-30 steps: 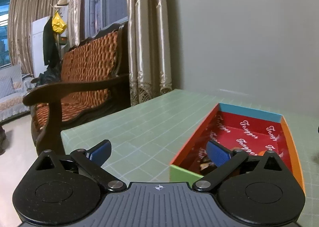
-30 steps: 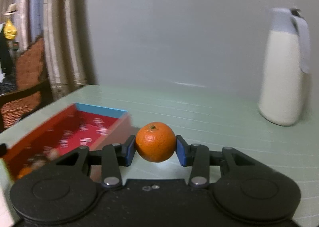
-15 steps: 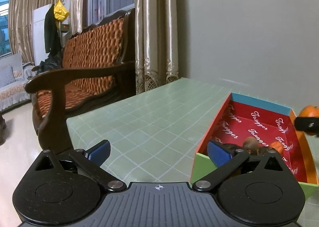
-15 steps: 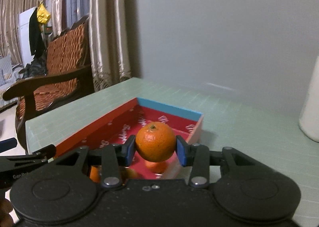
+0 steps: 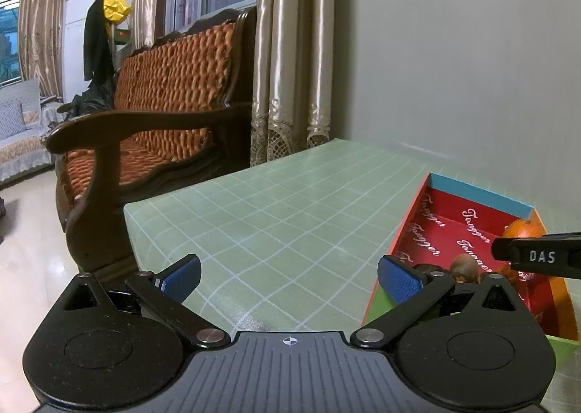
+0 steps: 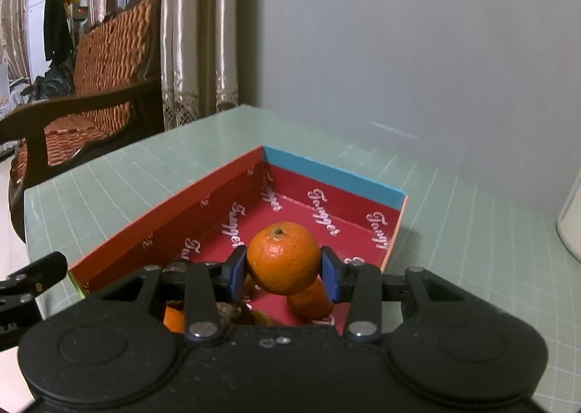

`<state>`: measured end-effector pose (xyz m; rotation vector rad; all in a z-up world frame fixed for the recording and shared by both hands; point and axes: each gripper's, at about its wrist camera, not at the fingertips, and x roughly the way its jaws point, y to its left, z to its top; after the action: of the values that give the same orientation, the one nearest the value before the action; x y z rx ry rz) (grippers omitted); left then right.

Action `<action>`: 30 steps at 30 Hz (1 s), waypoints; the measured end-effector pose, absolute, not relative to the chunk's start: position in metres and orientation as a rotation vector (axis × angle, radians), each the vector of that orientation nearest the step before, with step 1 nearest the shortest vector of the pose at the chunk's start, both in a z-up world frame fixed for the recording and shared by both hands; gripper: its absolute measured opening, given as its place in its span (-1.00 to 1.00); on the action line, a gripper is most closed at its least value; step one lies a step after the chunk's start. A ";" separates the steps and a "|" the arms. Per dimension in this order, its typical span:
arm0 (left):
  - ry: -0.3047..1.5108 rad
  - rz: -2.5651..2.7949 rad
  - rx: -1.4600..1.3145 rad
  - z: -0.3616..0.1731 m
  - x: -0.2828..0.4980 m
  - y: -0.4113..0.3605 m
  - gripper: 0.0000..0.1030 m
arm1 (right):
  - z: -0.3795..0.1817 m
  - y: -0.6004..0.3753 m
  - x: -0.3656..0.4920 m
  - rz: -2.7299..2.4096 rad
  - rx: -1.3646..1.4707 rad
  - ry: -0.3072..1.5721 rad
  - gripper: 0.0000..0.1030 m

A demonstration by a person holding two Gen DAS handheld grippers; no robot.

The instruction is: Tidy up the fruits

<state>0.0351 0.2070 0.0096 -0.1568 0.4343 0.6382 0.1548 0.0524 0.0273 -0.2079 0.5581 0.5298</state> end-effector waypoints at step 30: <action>0.423 0.390 -0.063 0.094 -0.035 0.117 0.99 | 0.079 -0.096 0.005 0.347 0.044 0.438 0.99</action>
<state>-0.0348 0.1171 0.0938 -0.0626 0.4230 0.3905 0.0047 -0.0963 0.0793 0.0437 0.4384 0.3469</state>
